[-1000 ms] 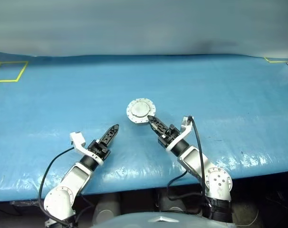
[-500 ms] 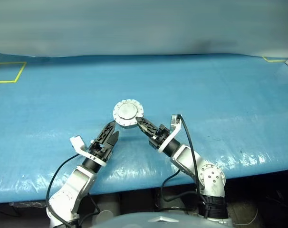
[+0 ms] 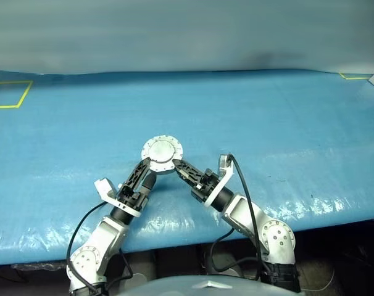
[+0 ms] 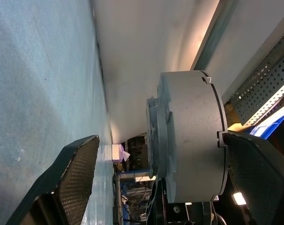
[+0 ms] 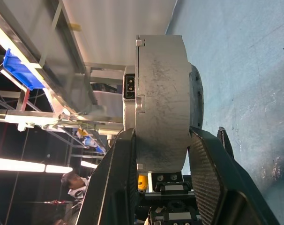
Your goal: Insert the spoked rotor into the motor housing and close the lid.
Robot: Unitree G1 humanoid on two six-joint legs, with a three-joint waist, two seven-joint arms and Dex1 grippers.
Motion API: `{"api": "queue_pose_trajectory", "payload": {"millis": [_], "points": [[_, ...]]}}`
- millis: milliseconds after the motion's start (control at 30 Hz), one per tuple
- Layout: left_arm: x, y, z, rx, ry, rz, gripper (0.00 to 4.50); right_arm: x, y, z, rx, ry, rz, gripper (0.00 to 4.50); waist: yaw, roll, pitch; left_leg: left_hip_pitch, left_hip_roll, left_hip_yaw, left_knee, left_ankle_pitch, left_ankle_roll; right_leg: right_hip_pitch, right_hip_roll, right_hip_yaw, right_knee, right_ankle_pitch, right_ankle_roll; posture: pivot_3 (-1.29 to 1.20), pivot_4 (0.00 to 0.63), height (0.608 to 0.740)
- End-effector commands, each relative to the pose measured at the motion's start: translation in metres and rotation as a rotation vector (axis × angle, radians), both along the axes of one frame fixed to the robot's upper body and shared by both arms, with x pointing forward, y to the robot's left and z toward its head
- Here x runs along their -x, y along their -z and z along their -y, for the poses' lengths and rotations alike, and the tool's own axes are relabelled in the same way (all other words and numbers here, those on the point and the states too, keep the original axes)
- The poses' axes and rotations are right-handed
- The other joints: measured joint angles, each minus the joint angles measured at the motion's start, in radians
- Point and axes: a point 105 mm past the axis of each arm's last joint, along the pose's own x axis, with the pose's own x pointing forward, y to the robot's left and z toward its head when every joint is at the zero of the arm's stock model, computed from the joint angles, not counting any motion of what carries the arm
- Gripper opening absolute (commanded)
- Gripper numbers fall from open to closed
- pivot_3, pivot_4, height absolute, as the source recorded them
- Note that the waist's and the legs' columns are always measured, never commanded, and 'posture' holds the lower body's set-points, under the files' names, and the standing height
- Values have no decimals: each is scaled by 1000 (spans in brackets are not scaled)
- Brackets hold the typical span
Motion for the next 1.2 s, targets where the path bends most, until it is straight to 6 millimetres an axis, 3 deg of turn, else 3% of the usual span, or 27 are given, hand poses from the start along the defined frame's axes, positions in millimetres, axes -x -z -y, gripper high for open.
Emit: {"api": "queue_pose_trajectory", "payload": {"millis": [33,600,1133,1200], "points": [[2,-14,8,19,46,66,4493,5,-22,-7,-62,-33,74,1233,0,0,0,0,0,0,0,0,0,0,0,0,0,0,0,0,150,740],[16,-30,12,42,71,129,4493,2,-17,-4,-48,-24,67,1233,0,0,0,0,0,0,0,0,0,0,0,0,0,0,0,0,150,740],[-3,-23,23,32,58,63,4493,11,-18,-11,-49,-66,74,1233,1,0,0,0,0,0,0,0,0,0,0,0,0,0,0,0,150,740],[-3,-20,21,43,48,52,3904,10,-18,-10,-47,-58,77,1233,1,0,0,0,0,0,1,0,0,0,0,0,0,0,0,0,150,740]]}}
